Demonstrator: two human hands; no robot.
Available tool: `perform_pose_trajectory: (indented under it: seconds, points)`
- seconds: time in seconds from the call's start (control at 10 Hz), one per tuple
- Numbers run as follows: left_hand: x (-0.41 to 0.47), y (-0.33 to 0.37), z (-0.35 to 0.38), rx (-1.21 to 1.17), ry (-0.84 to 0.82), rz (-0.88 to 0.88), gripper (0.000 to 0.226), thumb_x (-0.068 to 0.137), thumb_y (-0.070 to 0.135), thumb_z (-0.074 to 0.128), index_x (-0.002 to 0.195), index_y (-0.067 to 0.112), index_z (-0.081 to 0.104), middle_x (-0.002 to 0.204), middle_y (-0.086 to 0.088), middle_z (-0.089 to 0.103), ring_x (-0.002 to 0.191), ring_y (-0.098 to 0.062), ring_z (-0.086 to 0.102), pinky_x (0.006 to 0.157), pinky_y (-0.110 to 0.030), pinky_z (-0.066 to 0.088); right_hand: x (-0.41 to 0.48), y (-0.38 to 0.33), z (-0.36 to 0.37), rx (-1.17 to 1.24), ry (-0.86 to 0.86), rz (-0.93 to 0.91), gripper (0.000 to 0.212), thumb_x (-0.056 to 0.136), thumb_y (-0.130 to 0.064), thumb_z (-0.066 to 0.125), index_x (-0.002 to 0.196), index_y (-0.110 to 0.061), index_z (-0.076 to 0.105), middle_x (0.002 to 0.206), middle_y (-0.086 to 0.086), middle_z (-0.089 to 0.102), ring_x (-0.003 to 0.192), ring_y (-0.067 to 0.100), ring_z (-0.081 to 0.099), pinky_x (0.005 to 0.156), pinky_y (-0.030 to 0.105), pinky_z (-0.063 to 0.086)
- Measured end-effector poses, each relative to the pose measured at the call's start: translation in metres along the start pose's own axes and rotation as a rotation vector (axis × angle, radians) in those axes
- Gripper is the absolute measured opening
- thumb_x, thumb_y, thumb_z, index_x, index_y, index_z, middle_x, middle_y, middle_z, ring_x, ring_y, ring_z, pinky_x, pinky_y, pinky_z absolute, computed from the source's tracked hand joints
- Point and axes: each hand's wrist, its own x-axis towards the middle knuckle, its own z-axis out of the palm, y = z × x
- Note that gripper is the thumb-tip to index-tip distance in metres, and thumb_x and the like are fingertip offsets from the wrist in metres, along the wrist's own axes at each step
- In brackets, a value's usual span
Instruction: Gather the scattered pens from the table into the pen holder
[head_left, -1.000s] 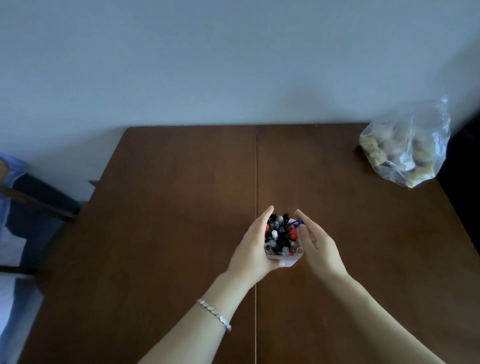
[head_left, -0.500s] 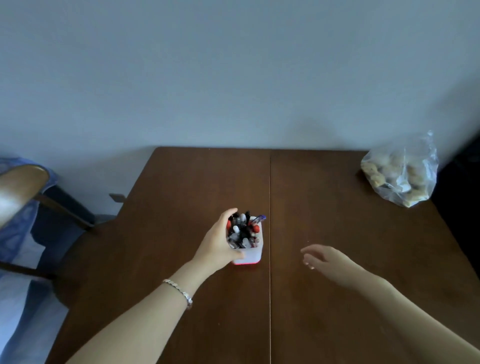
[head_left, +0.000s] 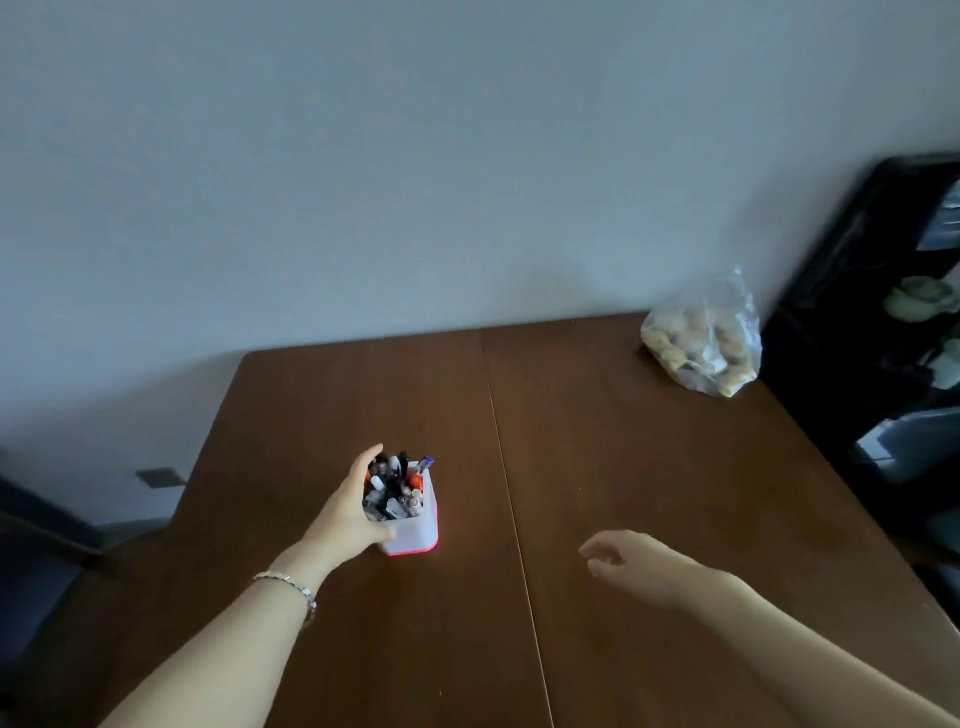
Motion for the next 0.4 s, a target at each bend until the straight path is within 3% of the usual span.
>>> perform_pose_trajectory:
  seconds: [0.1, 0.2, 0.3, 0.4]
  points:
    - [-0.006, -0.001, 0.004, -0.031, 0.032, 0.015, 0.108, 0.068, -0.009, 0.074, 0.145, 0.035, 0.013, 0.145, 0.001, 0.036, 0.121, -0.015, 0.051, 0.099, -0.028, 0.04, -0.005, -0.004, -0.001, -0.028, 0.003, -0.001, 0.032, 0.093, -0.03, 0.046, 0.124, -0.024, 0.055, 0.123, -0.002, 0.06, 0.111, 0.011, 0.055, 0.094, 0.021, 0.04]
    - [-0.022, 0.011, 0.019, 0.165, 0.266, 0.073, 0.102, 0.07, 0.0, 0.075, 0.147, 0.023, 0.012, 0.156, -0.011, 0.009, 0.144, -0.028, 0.012, 0.112, -0.044, 0.027, -0.008, -0.009, -0.006, -0.057, -0.005, -0.009, 0.033, 0.093, -0.03, 0.046, 0.124, -0.024, 0.055, 0.125, -0.001, 0.059, 0.114, 0.013, 0.054, 0.095, 0.023, 0.041]
    - [-0.042, 0.046, 0.026, 0.434, 0.273, 0.316, 0.077, 0.079, 0.012, 0.066, 0.144, 0.019, 0.025, 0.156, -0.006, 0.008, 0.146, -0.024, 0.0, 0.116, -0.041, 0.02, -0.011, -0.017, -0.018, -0.131, -0.026, -0.039, 0.034, 0.093, -0.03, 0.045, 0.125, -0.022, 0.054, 0.13, 0.0, 0.057, 0.118, 0.015, 0.053, 0.098, 0.026, 0.041]
    - [-0.061, 0.107, 0.025, 0.629, 0.034, 0.382, 0.051, 0.088, 0.022, 0.056, 0.136, 0.026, 0.04, 0.151, 0.006, 0.029, 0.141, -0.014, 0.023, 0.113, -0.03, 0.025, -0.021, -0.032, -0.045, -0.235, -0.034, -0.081, 0.037, 0.093, -0.029, 0.043, 0.128, -0.019, 0.052, 0.135, 0.0, 0.052, 0.124, 0.015, 0.049, 0.102, 0.028, 0.038]
